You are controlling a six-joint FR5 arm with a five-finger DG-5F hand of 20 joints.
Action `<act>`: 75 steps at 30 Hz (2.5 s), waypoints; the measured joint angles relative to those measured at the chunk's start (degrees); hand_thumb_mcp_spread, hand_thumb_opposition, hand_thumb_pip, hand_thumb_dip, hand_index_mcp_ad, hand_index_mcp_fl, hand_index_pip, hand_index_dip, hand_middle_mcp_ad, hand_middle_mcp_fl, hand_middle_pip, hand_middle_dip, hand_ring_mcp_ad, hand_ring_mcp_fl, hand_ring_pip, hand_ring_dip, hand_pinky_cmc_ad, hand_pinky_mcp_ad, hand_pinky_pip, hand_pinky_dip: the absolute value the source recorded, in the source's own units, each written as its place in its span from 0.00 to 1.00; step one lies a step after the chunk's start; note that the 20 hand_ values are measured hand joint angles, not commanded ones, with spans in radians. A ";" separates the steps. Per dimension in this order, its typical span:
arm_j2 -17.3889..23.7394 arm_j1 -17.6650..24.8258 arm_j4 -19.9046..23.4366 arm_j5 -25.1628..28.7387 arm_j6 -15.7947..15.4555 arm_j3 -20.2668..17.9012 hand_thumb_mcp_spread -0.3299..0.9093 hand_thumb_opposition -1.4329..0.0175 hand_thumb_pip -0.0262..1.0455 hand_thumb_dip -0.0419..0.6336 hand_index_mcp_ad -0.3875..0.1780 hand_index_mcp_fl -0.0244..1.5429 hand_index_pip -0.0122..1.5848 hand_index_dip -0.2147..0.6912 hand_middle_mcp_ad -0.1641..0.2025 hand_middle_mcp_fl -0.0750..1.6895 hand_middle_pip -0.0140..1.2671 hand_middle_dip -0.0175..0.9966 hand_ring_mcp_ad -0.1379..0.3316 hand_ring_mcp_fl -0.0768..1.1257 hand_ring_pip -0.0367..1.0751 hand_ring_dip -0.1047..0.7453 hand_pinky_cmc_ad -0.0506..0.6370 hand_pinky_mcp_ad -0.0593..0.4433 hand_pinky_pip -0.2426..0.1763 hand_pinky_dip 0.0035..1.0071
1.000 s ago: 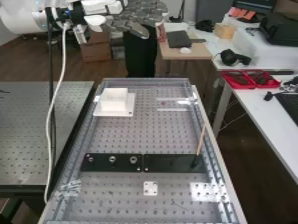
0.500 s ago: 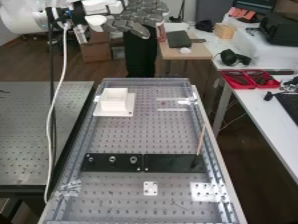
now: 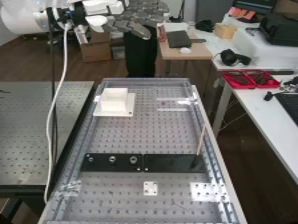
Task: Grab the pcb board and place it in the clear container
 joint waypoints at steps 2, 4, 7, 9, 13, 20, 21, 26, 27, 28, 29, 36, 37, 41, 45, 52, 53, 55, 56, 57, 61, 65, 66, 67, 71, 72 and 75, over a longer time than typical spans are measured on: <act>-0.05 -0.04 0.05 -0.03 0.04 0.02 0.47 0.48 0.40 0.20 0.61 0.10 0.07 0.50 0.64 0.04 0.11 0.13 0.83 0.06 0.11 0.15 0.53 0.54 0.29 0.70; -0.08 -0.08 0.09 -0.05 0.14 0.04 0.47 0.48 0.40 0.20 0.62 0.09 0.07 0.50 0.64 0.04 0.11 0.13 0.83 0.06 0.11 0.15 0.53 0.53 0.29 0.70; -0.16 -0.16 0.06 -0.16 0.23 0.12 0.47 0.48 0.40 0.20 0.62 0.09 0.07 0.50 0.64 0.04 0.11 0.13 0.83 0.06 0.11 0.15 0.53 0.54 0.29 0.70; -0.21 -0.21 -0.03 -0.24 0.27 0.17 0.47 0.48 0.40 0.20 0.62 0.09 0.07 0.50 0.64 0.04 0.11 0.13 0.83 0.06 0.11 0.15 0.53 0.54 0.29 0.70; -0.35 -0.37 -0.11 -0.41 0.48 0.26 0.47 0.48 0.40 0.20 0.62 0.09 0.07 0.50 0.64 0.04 0.11 0.13 0.83 0.06 0.11 0.15 0.53 0.54 0.29 0.70; -0.54 -0.59 -0.16 -0.75 0.73 0.32 0.47 0.48 0.40 0.20 0.62 0.09 0.07 0.50 0.64 0.04 0.11 0.13 0.83 0.06 0.11 0.15 0.53 0.54 0.29 0.70; -0.55 -0.59 -0.15 -0.76 0.72 0.32 0.47 0.48 0.40 0.20 0.62 0.09 0.07 0.50 0.64 0.04 0.11 0.13 0.83 0.06 0.11 0.15 0.53 0.54 0.29 0.70; -0.64 -0.62 -0.03 -0.80 0.74 0.38 0.47 0.48 0.40 0.20 0.62 0.09 0.07 0.50 0.64 0.04 0.11 0.13 0.83 0.06 0.11 0.15 0.52 0.54 0.29 0.70; -0.67 -0.63 -0.04 -0.79 0.76 0.41 0.47 0.48 0.40 0.20 0.62 0.09 0.07 0.50 0.64 0.04 0.11 0.13 0.83 0.06 0.11 0.15 0.52 0.54 0.29 0.70; -0.68 -0.63 -0.05 -0.79 0.76 0.42 0.47 0.48 0.40 0.20 0.62 0.09 0.07 0.50 0.64 0.04 0.11 0.13 0.83 0.06 0.11 0.15 0.53 0.53 0.29 0.70; -0.72 -0.62 -0.08 -0.79 0.79 0.48 0.47 0.48 0.40 0.20 0.62 0.09 0.07 0.50 0.64 0.04 0.11 0.13 0.83 0.06 0.11 0.15 0.53 0.54 0.29 0.70; -0.89 -0.56 -0.25 -0.72 0.90 0.74 0.47 0.48 0.40 0.20 0.62 0.09 0.07 0.50 0.64 0.04 0.11 0.13 0.83 0.06 0.11 0.15 0.53 0.54 0.29 0.70; -0.91 -0.55 -0.25 -0.71 0.90 0.76 0.47 0.48 0.40 0.20 0.62 0.09 0.07 0.50 0.64 0.04 0.11 0.13 0.83 0.06 0.11 0.15 0.53 0.54 0.29 0.70; -0.96 -0.54 -0.25 -0.66 0.95 0.79 0.47 0.48 0.40 0.20 0.62 0.10 0.07 0.50 0.66 0.04 0.11 0.13 0.84 0.06 0.11 0.15 0.52 0.53 0.29 0.70; -1.01 -0.55 -0.16 -0.63 1.02 0.78 0.47 0.48 0.40 0.20 0.62 0.09 0.07 0.50 0.66 0.04 0.11 0.13 0.83 0.06 0.11 0.15 0.53 0.54 0.29 0.70; -1.03 -0.59 0.18 -0.55 0.94 0.69 0.47 0.48 0.39 0.20 0.62 0.09 0.07 0.50 0.66 0.04 0.11 0.13 0.83 0.06 0.11 0.15 0.53 0.54 0.29 0.70; -1.03 -0.61 0.23 -0.53 0.94 0.67 0.47 0.48 0.39 0.20 0.62 0.09 0.07 0.50 0.66 0.04 0.11 0.13 0.83 0.06 0.11 0.15 0.53 0.54 0.29 0.70; -1.04 -0.62 0.30 -0.49 0.90 0.64 0.47 0.48 0.39 0.20 0.62 0.09 0.07 0.50 0.66 0.04 0.11 0.13 0.83 0.06 0.11 0.15 0.53 0.54 0.29 0.70; -1.04 -0.63 0.37 -0.45 0.87 0.63 0.47 0.48 0.39 0.20 0.62 0.09 0.07 0.50 0.66 0.04 0.11 0.13 0.83 0.06 0.11 0.15 0.53 0.54 0.29 0.70; -1.04 -0.62 0.44 -0.42 0.85 0.60 0.47 0.48 0.39 0.20 0.62 0.09 0.07 0.50 0.66 0.04 0.11 0.13 0.83 0.06 0.11 0.15 0.53 0.54 0.29 0.70; -1.07 -0.61 0.56 -0.29 0.86 0.58 0.47 0.48 0.40 0.20 0.62 0.09 0.07 0.50 0.65 0.04 0.11 0.13 0.82 0.06 0.11 0.15 0.53 0.54 0.29 0.70; -1.17 -0.60 0.56 -0.28 1.14 0.62 0.47 0.48 0.40 0.20 0.62 0.10 0.07 0.50 0.65 0.04 0.12 0.13 0.82 0.06 0.11 0.15 0.53 0.53 0.29 0.70; -1.22 -0.59 0.56 -0.33 1.21 0.65 0.47 0.48 0.40 0.20 0.61 0.09 0.07 0.50 0.65 0.05 0.12 0.13 0.82 0.06 0.11 0.15 0.52 0.53 0.29 0.70; -1.26 -0.59 0.57 -0.38 1.27 0.68 0.47 0.48 0.40 0.20 0.62 0.09 0.07 0.50 0.65 0.05 0.12 0.13 0.82 0.06 0.11 0.15 0.52 0.53 0.29 0.70; -1.71 -0.60 0.75 -0.87 1.65 0.97 0.47 0.48 0.40 0.20 0.64 0.09 0.07 0.50 0.65 0.05 0.12 0.13 0.83 0.06 0.11 0.15 0.53 0.53 0.29 0.70; -1.75 -0.60 0.77 -0.92 1.68 0.99 0.47 0.48 0.40 0.20 0.64 0.09 0.07 0.50 0.65 0.05 0.12 0.13 0.82 0.06 0.11 0.15 0.53 0.53 0.29 0.70; -2.05 -0.67 0.95 -1.51 1.84 1.22 0.47 0.48 0.40 0.20 0.64 0.09 0.07 0.50 0.65 0.04 0.12 0.13 0.83 0.06 0.11 0.15 0.53 0.53 0.29 0.70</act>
